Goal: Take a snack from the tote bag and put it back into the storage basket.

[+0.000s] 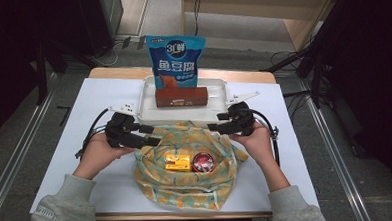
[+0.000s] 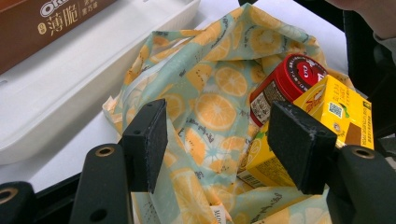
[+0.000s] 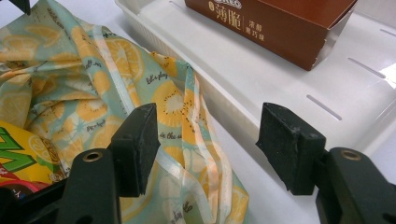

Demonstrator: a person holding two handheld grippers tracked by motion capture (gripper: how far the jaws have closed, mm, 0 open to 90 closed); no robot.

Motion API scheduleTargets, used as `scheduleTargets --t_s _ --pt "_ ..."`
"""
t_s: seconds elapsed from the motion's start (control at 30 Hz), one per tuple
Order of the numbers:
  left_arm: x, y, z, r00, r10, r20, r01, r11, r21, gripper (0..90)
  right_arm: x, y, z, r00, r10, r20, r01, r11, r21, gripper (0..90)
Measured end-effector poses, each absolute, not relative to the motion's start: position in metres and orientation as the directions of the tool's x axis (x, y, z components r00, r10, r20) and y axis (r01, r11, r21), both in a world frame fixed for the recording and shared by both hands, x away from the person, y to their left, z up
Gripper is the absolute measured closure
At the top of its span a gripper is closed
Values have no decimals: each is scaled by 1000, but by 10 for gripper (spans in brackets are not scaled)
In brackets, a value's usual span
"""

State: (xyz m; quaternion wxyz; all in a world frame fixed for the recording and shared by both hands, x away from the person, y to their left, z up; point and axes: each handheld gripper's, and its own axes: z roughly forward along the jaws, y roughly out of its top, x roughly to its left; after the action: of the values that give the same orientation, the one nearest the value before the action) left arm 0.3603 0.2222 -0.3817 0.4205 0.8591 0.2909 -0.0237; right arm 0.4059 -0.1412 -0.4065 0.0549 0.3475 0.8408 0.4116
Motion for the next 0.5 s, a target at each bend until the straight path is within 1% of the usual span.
scheduleTargets --t_s 0.5 --pt "357 219 -380 837 465 -289 514 -484 708 386 407 -143 -408 -749 634 192 541 419 729 379"
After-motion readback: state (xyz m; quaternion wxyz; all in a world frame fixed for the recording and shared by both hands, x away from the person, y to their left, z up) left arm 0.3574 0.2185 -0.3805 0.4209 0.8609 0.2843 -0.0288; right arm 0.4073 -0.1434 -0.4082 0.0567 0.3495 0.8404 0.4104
